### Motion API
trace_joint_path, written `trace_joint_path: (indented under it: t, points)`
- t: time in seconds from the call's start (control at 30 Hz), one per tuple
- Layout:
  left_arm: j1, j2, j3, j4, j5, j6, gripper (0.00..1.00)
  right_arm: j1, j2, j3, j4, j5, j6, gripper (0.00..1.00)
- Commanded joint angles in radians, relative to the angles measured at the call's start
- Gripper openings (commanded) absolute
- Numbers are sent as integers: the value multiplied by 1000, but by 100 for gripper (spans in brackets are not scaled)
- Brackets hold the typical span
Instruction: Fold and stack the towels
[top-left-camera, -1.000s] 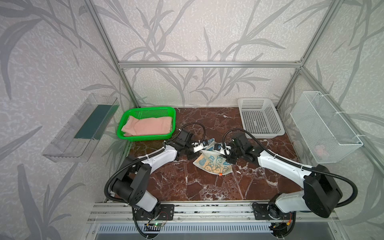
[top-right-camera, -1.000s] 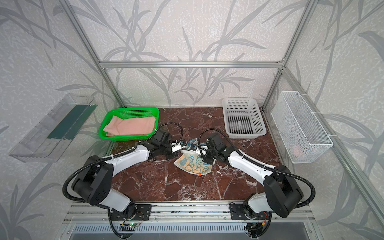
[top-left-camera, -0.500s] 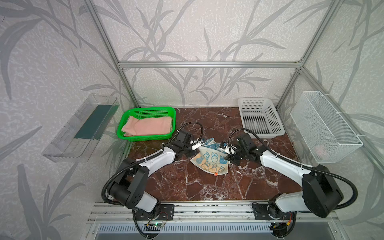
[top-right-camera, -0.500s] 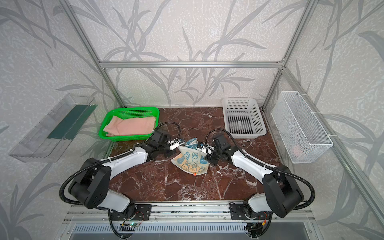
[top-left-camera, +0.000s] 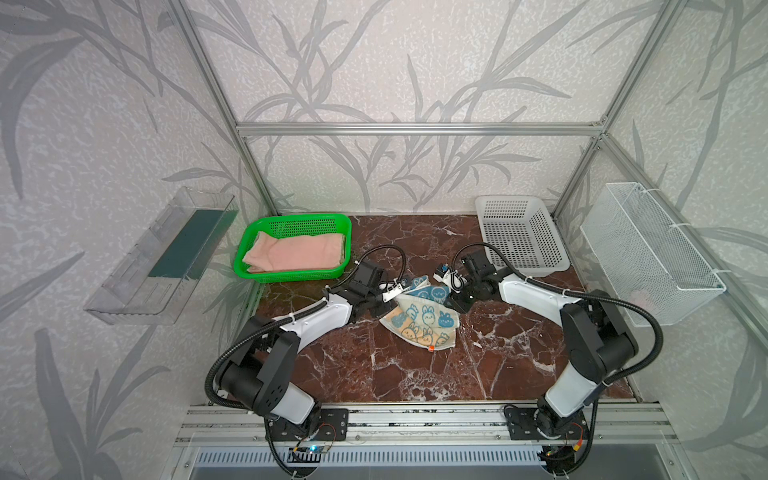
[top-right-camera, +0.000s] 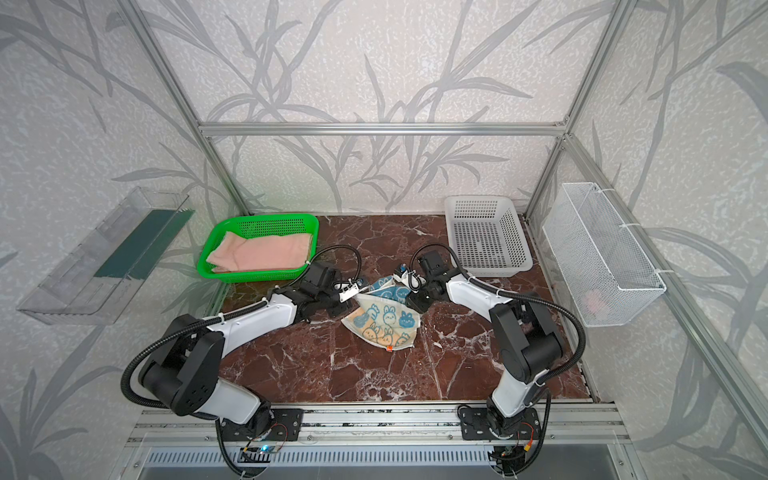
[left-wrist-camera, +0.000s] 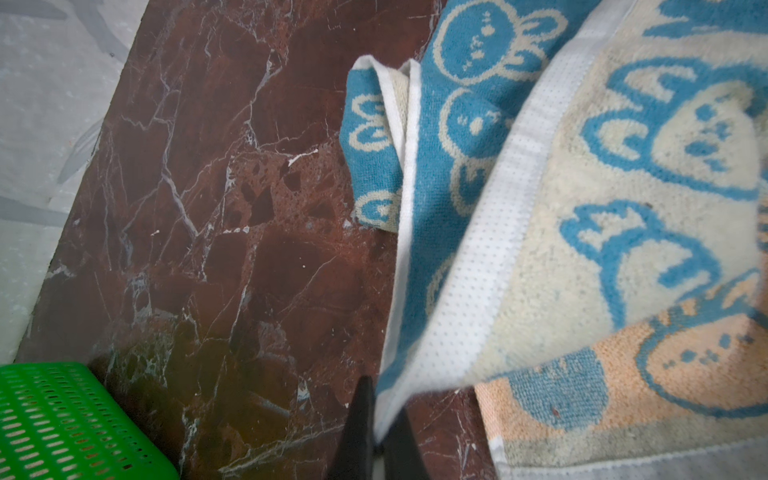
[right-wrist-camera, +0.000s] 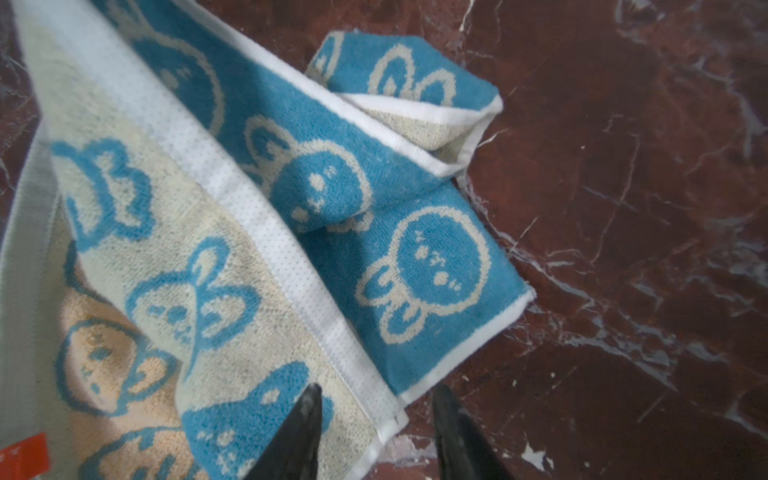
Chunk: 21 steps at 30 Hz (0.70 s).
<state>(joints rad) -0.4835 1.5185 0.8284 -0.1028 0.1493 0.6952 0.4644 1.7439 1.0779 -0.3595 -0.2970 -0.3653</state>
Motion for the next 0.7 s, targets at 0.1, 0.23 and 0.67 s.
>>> trace_joint_path:
  t: [0.1, 0.23, 0.67]
  points:
    - [-1, 8, 8, -32, -58, -10, 0, 6, 63, 65, -153, 10, 51, 44]
    - [-1, 8, 13, -39, -82, -9, 0, 32, 103, 90, -222, 30, 45, 43]
    - [0, 19, 23, -40, -94, -33, 0, 110, 174, 139, -245, 102, 89, 21]
